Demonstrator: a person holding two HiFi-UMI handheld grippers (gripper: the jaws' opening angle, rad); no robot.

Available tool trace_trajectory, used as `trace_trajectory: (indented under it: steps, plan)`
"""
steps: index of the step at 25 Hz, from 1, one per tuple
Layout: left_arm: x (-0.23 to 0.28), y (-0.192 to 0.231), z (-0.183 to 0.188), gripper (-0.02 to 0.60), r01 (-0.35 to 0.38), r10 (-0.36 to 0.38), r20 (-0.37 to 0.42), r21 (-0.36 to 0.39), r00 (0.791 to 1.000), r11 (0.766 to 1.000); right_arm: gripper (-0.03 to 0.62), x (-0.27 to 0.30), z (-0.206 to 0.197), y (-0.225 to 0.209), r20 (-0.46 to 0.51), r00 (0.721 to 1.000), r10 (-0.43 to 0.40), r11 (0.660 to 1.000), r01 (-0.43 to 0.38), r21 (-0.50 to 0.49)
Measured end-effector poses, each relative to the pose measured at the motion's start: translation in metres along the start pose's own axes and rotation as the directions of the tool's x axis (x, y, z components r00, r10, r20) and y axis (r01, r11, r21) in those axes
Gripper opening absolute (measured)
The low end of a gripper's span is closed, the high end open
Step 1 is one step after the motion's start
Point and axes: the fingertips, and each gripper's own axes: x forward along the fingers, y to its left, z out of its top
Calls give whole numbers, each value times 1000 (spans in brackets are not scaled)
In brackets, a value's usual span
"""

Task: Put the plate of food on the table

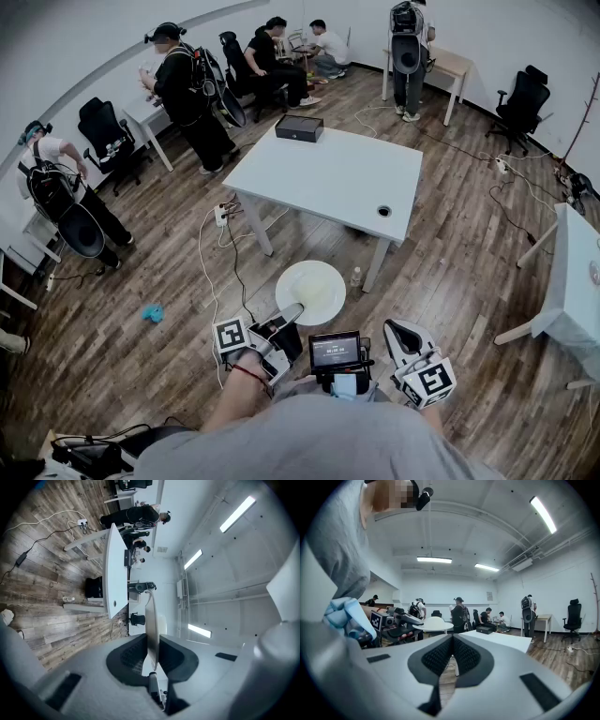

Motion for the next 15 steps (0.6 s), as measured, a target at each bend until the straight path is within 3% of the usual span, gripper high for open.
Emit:
trace_trajectory:
  steps: [15]
  plan:
    - [4, -2, -4, 51, 7, -7, 0, -12, 1000, 1000, 31, -2, 0, -1, 21, 999, 26, 999, -26, 25]
